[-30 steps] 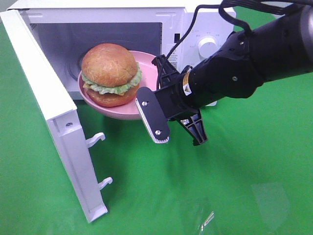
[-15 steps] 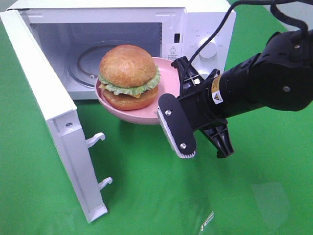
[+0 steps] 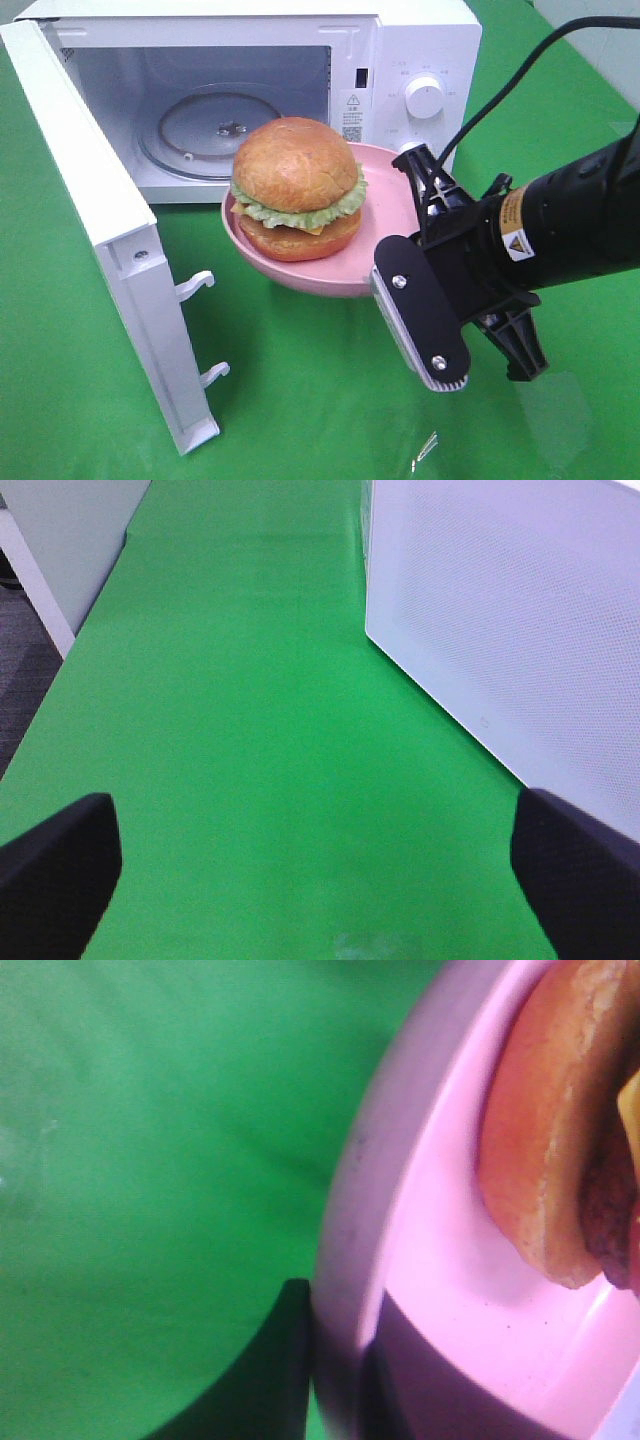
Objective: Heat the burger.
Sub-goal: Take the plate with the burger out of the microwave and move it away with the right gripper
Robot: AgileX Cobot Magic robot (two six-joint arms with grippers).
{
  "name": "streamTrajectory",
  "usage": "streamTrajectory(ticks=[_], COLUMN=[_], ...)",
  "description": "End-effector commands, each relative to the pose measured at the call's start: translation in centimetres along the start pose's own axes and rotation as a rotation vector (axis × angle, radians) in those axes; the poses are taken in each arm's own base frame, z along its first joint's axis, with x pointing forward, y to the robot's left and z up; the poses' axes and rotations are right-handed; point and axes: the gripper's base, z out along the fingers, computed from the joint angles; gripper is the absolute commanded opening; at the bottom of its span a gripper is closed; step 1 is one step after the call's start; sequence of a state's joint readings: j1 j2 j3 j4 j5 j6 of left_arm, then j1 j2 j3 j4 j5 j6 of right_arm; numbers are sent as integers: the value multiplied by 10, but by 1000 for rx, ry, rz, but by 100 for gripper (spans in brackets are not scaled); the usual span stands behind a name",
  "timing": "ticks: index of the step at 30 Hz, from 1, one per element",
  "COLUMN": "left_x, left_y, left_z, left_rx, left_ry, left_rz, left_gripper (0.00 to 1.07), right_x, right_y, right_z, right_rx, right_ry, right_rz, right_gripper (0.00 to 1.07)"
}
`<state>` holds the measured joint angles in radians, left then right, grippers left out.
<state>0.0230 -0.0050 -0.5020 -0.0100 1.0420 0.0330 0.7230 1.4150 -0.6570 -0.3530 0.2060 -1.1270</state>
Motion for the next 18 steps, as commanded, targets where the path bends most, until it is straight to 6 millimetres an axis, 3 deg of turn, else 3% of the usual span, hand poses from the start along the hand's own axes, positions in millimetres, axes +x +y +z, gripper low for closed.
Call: streamTrajectory(ticks=[1,7,18], left_x=[1,1,1], left_y=[0,0,0], left_z=[-2,-2,-2], left_rx=[-1,-1,-1], left_ry=[-22,-22,-22], left_rz=[1,1,1], left_gripper=[98,98,98], right_x=[0,8,20], right_y=[-3,13,32], right_z=[-13,-44,-79], right_rx=[63,68,67], right_ry=[-15,37,114], right_rz=[28,58,95], right_gripper=[0,0,0])
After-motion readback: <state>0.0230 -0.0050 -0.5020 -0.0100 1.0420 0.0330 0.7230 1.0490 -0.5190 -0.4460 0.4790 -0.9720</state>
